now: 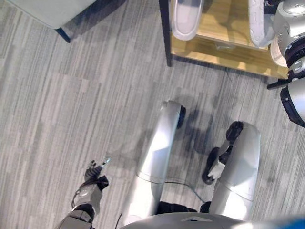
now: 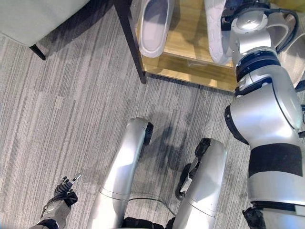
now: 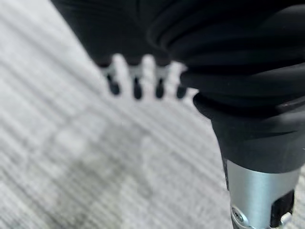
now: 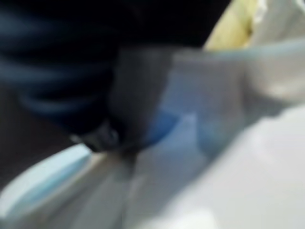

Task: Arrange the slippers neatly on the shoe rack.

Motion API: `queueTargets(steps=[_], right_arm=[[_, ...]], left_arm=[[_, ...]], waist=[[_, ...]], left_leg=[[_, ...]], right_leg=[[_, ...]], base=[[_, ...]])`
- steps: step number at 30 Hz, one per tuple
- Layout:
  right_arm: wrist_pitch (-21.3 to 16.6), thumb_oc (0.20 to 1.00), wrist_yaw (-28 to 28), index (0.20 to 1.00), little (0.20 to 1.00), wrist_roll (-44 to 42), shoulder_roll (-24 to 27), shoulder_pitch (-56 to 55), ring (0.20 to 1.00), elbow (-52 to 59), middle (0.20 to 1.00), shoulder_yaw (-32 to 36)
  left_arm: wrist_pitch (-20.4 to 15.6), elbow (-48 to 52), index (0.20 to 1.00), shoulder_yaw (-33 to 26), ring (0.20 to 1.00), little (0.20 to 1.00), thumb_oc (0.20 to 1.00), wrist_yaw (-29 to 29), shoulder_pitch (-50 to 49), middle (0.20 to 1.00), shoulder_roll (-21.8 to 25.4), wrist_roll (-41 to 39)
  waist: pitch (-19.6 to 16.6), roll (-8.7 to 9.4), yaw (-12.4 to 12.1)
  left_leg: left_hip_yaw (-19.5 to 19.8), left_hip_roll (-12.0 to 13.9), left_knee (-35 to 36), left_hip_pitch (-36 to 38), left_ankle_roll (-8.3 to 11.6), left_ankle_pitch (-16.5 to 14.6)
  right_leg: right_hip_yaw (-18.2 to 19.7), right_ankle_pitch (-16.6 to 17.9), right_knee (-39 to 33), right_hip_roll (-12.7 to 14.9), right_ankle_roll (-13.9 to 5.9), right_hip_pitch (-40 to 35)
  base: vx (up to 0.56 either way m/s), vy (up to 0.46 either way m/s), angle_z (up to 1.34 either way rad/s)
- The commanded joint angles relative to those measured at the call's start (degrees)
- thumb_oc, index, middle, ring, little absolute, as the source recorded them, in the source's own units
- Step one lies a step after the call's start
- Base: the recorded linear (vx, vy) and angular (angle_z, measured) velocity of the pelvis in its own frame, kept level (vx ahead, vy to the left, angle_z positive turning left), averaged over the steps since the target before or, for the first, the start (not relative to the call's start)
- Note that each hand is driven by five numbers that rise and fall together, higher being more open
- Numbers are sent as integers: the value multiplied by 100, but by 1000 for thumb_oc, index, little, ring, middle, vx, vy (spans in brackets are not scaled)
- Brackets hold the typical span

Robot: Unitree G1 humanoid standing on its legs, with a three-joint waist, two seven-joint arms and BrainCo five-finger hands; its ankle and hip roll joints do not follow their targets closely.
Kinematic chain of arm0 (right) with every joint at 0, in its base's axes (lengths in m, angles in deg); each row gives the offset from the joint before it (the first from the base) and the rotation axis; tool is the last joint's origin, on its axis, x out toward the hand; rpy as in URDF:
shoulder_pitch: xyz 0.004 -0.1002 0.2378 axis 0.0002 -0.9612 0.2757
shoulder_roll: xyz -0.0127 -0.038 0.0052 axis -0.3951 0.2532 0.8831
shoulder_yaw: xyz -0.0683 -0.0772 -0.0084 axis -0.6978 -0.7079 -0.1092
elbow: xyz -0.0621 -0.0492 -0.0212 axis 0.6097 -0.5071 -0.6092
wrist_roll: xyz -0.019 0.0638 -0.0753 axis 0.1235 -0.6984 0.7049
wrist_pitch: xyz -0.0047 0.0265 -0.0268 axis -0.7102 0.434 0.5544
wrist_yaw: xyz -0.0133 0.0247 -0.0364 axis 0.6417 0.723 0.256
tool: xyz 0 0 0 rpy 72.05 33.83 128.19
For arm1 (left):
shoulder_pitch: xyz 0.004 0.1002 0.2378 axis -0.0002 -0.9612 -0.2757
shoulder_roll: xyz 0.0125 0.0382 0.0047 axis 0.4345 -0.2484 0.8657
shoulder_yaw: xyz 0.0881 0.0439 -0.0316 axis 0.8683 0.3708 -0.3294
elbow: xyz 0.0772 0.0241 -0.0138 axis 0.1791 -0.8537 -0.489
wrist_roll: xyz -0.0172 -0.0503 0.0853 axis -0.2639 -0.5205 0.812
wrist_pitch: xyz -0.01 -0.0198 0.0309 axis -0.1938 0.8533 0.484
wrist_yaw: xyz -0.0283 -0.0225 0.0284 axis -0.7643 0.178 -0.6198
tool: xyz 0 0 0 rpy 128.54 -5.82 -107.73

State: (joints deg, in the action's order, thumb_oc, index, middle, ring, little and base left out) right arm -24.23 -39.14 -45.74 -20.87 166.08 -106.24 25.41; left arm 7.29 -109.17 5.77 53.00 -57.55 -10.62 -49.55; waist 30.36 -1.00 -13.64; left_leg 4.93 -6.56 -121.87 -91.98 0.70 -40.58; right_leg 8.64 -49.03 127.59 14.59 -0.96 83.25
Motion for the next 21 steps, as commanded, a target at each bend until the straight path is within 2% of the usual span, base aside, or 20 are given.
queueTargets(steps=[1, 4, 6, 12, 21], right_arm=[[-203, 1000, 32, 1000, 1000, -590, 360, 326, 1000, 331, 1000, -31], [-197, 1000, 30, 1000, 1000, -781, 266, 326, 1000, 199, 1000, 77], [-176, 1000, 2, 1000, 1000, -902, -42, 330, 1000, 37, 1000, 162], [-27, 1000, 221, 1000, 1000, -1141, -282, 265, 1000, -49, 1000, 175], [158, 1000, 129, 1000, 1000, -698, -726, 118, 1000, -259, 1000, 236]], left_arm=[[-38, -140, 1000, 174, 1000, 1000, 1000, -198, -92, 1000, 296, 161], [25, -295, 1000, 298, 1000, 1000, 1000, -237, -137, 1000, 227, 293], [131, -413, 1000, 531, 1000, 1000, 1000, -282, -120, 1000, 96, 316], [274, -495, 1000, 728, 1000, 1000, 1000, -438, -14, 1000, -25, 343], [368, -503, 1000, 950, 1000, 1000, 1000, -445, 223, 1000, -107, 487]], waist=[[-56, 55, -171], [-56, 99, -144], [-56, 93, -108], [-56, 124, -24], [-56, 113, 82]], left_leg=[[573, 265, -314, 202, 60, -652], [546, 271, -321, 202, 84, -651], [490, 330, -315, 202, 75, -681], [440, 350, -312, 202, 85, -708], [356, 388, -342, 202, 85, -768]], right_leg=[[849, 1236, -219, 186, -93, -349], [863, 1231, -183, 212, -47, -352], [875, 1188, -136, 206, 44, -306], [923, 1142, -32, 153, 136, -231], [976, 1081, 45, 122, 197, -188]], base=[[-1, -27, 10], [-8, 0, 8], [-20, 50, 4], [-8, 21, -1], [-3, 3, -1]])
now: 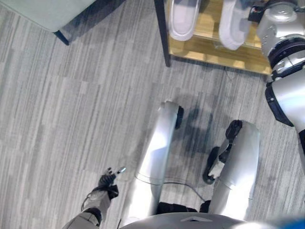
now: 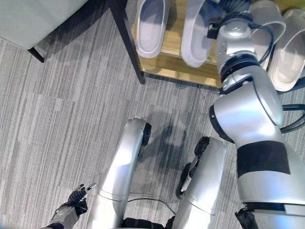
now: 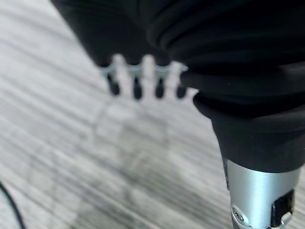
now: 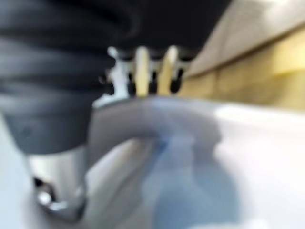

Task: Arrange the slippers neatly on the shoe rack.

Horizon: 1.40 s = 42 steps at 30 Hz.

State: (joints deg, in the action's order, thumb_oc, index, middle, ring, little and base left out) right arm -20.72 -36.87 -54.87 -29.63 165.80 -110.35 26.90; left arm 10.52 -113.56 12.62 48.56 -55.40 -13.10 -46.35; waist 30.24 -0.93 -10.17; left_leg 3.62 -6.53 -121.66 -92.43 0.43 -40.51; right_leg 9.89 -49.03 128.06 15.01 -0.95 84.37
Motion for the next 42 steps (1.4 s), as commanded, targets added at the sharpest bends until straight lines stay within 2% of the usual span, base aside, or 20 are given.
queueTargets(steps=[1, 5, 10, 21, 25, 28, 29, 35, 36, 39, 42], right_arm=[[-151, 1000, -69, 1000, 1000, 267, 81, 133, 1000, 146, 1000, 84], [26, 1000, -33, 1000, 1000, 603, -14, 207, 1000, 4, 1000, -58], [422, 1000, 62, 1000, 1000, 1429, -81, 278, 1000, -322, 1000, -355], [703, 1000, 86, 1000, 1000, 1904, -264, 234, 1000, -579, 1000, -298], [621, 1000, 21, 1000, 1000, 1807, -268, 245, 1000, -488, 1000, -263], [423, 1000, -113, 1000, 1000, 1727, -280, 220, 1000, -174, 1000, -268], [254, 1000, -155, 1000, 1000, 1605, -255, 164, 1000, 31, 1000, -257], [67, 1000, -92, 1000, 1000, 1492, -348, 19, 1000, 380, 1000, -285], [-75, 1000, -142, 1000, 1000, 1577, -399, -43, 1000, 697, 1000, -324], [-134, 1000, -241, 1000, 1000, 1659, -449, -243, 1000, 900, 1000, -243], [-156, 1000, -708, 1000, 1000, 2682, -450, -780, 1000, 1605, 1000, -182]], left_arm=[[63, -72, 1000, 275, 1000, 1000, 1000, 11, 78, 1000, 141, 191], [86, -76, 1000, 327, 1000, 1000, 1000, -8, 137, 1000, 141, 188], [188, -106, 1000, 414, 1000, 1000, 1000, -101, 74, 1000, 114, 181], [388, -240, 1000, 642, 1000, 1000, 1000, -191, 311, 1000, -16, 345], [358, -223, 1000, 649, 1000, 1000, 1000, -173, 323, 1000, 6, 397], [302, -237, 1000, 591, 1000, 1000, 1000, -134, 311, 1000, 1, 438], [260, -259, 1000, 557, 1000, 1000, 1000, -124, 255, 1000, 27, 556], [213, -310, 1000, 447, 1000, 1000, 1000, -105, 207, 1000, 75, 661], [194, -309, 1000, 399, 1000, 1000, 1000, -62, 193, 1000, 75, 688], [192, -333, 1000, 337, 1000, 1000, 1000, -62, 169, 1000, 47, 700], [198, -323, 1000, 181, 1000, 1000, 1000, 25, 108, 1000, -49, 643]], waist=[[-45, 110, -250], [-45, 119, -265], [-45, 107, -335], [-45, 41, -325], [-45, 20, -330], [-45, 37, -313], [-45, 41, -293], [-45, 102, -195], [-45, 140, -146], [-45, 172, -76], [-45, 231, 50]], left_leg=[[470, 368, -330, 248, 111, -759], [469, 337, -281, 248, 122, -747], [491, 292, -219, 248, 102, -758], [390, 247, -179, 248, 76, -755], [375, 242, -186, 248, 84, -771], [360, 252, -208, 248, 86, -786], [341, 247, -207, 248, 100, -782], [330, 254, -197, 248, 117, -768], [318, 275, -182, 248, 126, -732], [311, 280, -171, 248, 127, -753], [294, 335, -222, 248, 147, -771]], right_leg=[[853, 1111, -29, 87, 191, -292], [852, 1108, -23, 112, 199, -294], [787, 1136, -126, 146, 211, -352], [761, 1178, -129, 189, 252, -426], [760, 1164, -99, 211, 267, -413], [812, 1175, -54, 183, 250, -406], [825, 1185, -62, 175, 244, -417], [889, 1189, -65, 140, 281, -398], [910, 1212, -86, 132, 298, -377], [978, 1230, -55, 80, 284, -364], [1058, 1215, 24, -4, 266, -284]], base=[[1, -8, -7], [-1, 0, -1], [-2, 2, 1], [-5, 2, 3], [0, 2, 1], [-11, 38, -1], [0, 0, 0], [-8, 11, 0], [-27, 31, -3], [-17, 23, -2], [-5, 6, -3]])
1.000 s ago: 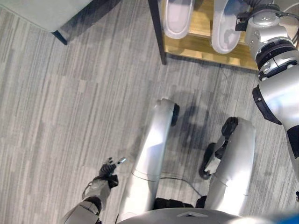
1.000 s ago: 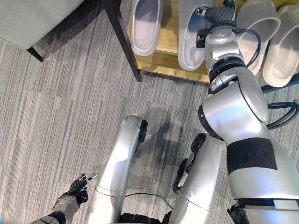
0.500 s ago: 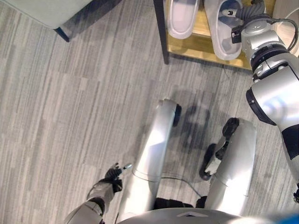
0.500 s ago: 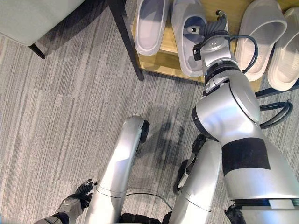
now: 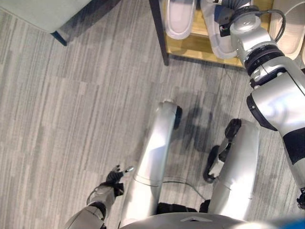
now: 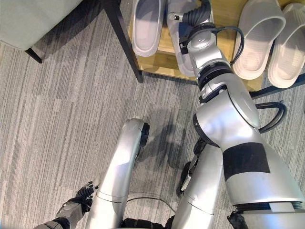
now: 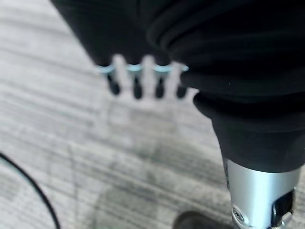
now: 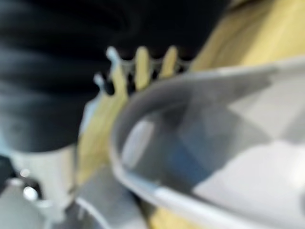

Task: Arrange the slippers neatly on the shoe rack.

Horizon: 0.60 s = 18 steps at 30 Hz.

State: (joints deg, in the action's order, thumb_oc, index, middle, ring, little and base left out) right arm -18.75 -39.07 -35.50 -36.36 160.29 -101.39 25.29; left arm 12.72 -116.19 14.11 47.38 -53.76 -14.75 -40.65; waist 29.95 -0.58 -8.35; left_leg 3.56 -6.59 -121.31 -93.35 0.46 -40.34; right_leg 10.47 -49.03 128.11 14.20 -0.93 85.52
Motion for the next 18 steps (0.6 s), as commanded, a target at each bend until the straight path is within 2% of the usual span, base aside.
queueTargets(steps=[1, 4, 5, 8, 11, 15, 18], right_arm=[[-382, 1000, -592, 1000, 1000, 870, 257, -467, 1000, 1043, 1000, 133], [-412, 1000, -806, 1000, 1000, 1254, 405, -811, 1000, 1670, 1000, 329], [-453, 1000, -1079, 1000, 1000, 1891, 733, -1195, 1000, 2596, 1000, 512], [-467, 1000, -1249, 1000, 1000, 2393, 1184, -1824, 1000, 3496, 1000, 967], [-554, 1000, -1339, 1000, 1000, 2826, 1547, -2551, 1000, 4589, 1000, 1372], [-535, 1000, -1426, 1000, 1000, 3827, 2041, -3345, 1000, 5670, 1000, 1639], [-579, 1000, -1233, 1000, 1000, 3991, 2173, -3832, 1000, 6490, 1000, 1944]], left_arm=[[-19, -40, 1000, -19, 1000, 1000, 1000, 168, -72, 1000, 86, 111], [-43, -65, 1000, -154, 1000, 1000, 1000, 242, -25, 1000, 63, 121], [-84, -38, 1000, -249, 1000, 1000, 1000, 288, 0, 1000, 25, 249], [-146, 14, 1000, -363, 1000, 1000, 1000, 321, 15, 1000, 3, 418], [-172, 47, 1000, -519, 1000, 1000, 1000, 339, -27, 1000, -4, 556], [-192, 60, 1000, -667, 1000, 1000, 1000, 331, -63, 1000, -11, 853], [-234, 91, 1000, -754, 1000, 1000, 1000, 388, -130, 1000, -15, 995]], waist=[[-15, 209, -99], [-15, 230, -40], [-15, 246, 38], [-15, 232, 110], [-15, 249, 187], [-15, 259, 261], [-15, 288, 275]], left_leg=[[296, 349, -293, 340, 148, -798], [300, 388, -356, 340, 154, -825], [312, 404, -430, 340, 144, -852], [318, 412, -527, 340, 140, -869], [334, 428, -608, 340, 138, -867], [361, 440, -723, 340, 141, -878], [399, 459, -804, 340, 153, -874]], right_leg=[[1022, 1197, 56, 63, 256, -379], [1067, 1154, 121, 24, 255, -327], [1107, 1127, 163, -8, 252, -282], [1159, 1118, 231, -48, 216, -256], [1196, 1107, 289, -83, 196, -215], [1229, 1066, 370, -132, 168, -182], [1260, 1076, 424, -168, 132, -151]], base=[[7, -9, -7], [7, -9, -12], [9, -22, -16], [3, -19, -15], [-4, -30, -8], [5, -19, -6], [-7, -16, -12]])
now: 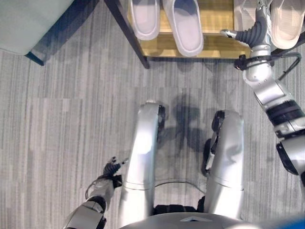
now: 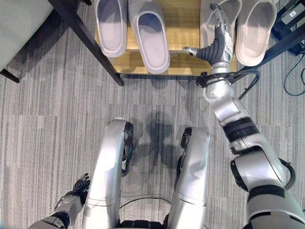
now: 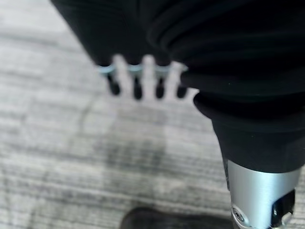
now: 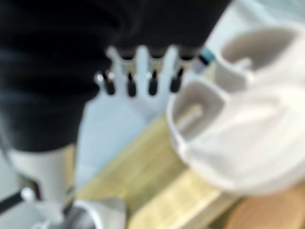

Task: Arrange the slippers neatly on the shoe rack.

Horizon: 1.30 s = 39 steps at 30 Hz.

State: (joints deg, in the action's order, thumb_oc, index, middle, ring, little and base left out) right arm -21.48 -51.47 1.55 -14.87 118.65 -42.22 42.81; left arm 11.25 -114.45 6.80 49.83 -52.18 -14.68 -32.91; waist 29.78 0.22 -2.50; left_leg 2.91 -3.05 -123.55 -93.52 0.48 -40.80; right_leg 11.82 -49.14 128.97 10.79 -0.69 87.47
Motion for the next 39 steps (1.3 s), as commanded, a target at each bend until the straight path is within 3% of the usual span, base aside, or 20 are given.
queueTargets(steps=[1, 3, 8, 16, 27, 39], right_arm=[[-313, 1000, 24, 1000, 1000, 471, 102, 276, 1000, 694, 1000, 147], [-171, 1000, -4, 1000, 1000, 1529, 576, 136, 1000, 1214, 1000, -107], [-83, 1000, 209, 1000, 1000, 2162, 710, 51, 1000, 1698, 1000, -341], [-163, 1000, 613, 1000, 1000, 2308, 602, -115, 1000, 1464, 1000, -879], [99, 1000, 208, 1000, 1000, 2993, 401, 811, 1000, 83, 1000, -1983], [118, 1000, 202, 1000, 1000, 3003, 183, 1234, 1000, -280, 1000, -2441]], left_arm=[[-94, -87, 1000, -57, 1000, 1000, 1000, 142, -282, 1000, -24, 233], [-109, -110, 1000, -132, 1000, 1000, 1000, 113, -322, 1000, -44, 396], [-98, -89, 1000, -142, 1000, 1000, 1000, 143, -291, 1000, -68, 599], [-144, -81, 1000, -89, 1000, 1000, 1000, 162, -319, 1000, -68, 750], [-303, -119, 1000, 122, 1000, 1000, 1000, 662, -249, 1000, 143, 1192], [-367, -33, 1000, 395, 1000, 1000, 1000, 885, -183, 1000, 294, 1645]], waist=[[1, 218, -301], [1, 223, -290], [1, 219, -274], [1, 259, -289], [1, 215, -484], [1, 178, -543]], left_leg=[[471, 112, -595, 357, 152, -826], [485, 119, -646, 357, 162, -846], [521, 114, -708, 357, 174, -852], [527, 141, -733, 357, 200, -856], [535, 155, -643, 357, 199, -882], [561, 103, -625, 357, 213, -897]], right_leg=[[1134, 1090, 349, 171, 101, -339], [1170, 1090, 376, 156, 75, -338], [1195, 1103, 410, 140, 49, -365], [1196, 1109, 451, 145, 39, -369], [1160, 1147, 374, 156, 33, -296], [1112, 1228, 289, 203, 1, -403]], base=[[-9, -37, -14], [-7, -34, -10], [0, -4, -1], [-4, -7, 3], [0, 0, 0], [3, 3, 0]])
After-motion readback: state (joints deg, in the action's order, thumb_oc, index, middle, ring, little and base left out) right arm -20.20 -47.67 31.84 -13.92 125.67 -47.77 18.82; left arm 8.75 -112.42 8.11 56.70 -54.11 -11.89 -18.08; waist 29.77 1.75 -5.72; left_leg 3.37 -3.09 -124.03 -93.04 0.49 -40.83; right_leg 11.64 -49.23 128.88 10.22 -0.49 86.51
